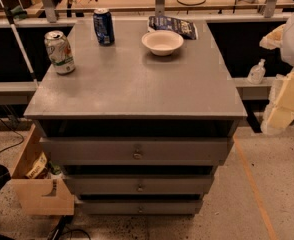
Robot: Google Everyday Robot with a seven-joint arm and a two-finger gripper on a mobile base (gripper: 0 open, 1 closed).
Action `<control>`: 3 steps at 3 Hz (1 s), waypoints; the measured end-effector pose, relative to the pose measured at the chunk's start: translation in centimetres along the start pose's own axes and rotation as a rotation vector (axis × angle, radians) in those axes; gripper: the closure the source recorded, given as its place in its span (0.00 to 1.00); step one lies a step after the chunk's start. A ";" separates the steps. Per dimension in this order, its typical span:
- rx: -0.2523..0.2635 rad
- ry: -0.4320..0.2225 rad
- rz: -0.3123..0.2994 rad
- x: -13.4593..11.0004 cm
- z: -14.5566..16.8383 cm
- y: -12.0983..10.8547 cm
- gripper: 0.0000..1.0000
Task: Pick pepsi can
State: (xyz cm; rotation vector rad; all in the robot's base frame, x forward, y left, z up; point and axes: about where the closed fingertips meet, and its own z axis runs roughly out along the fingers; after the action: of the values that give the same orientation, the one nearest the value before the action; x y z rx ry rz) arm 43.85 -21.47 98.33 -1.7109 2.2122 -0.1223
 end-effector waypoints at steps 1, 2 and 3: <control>0.000 0.000 0.000 0.0 0.0 0.0 0.00; 0.048 -0.037 0.010 -0.7 0.0 -1.3 0.00; 0.131 -0.172 0.059 -3.2 0.4 -4.8 0.00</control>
Offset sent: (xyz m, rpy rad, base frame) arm 0.0397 0.0085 0.0099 0.0811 -0.1403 -0.0271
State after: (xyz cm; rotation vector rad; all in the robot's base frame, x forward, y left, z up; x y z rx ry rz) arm 49.06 -19.62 99.98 -1.5258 2.0793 -0.0993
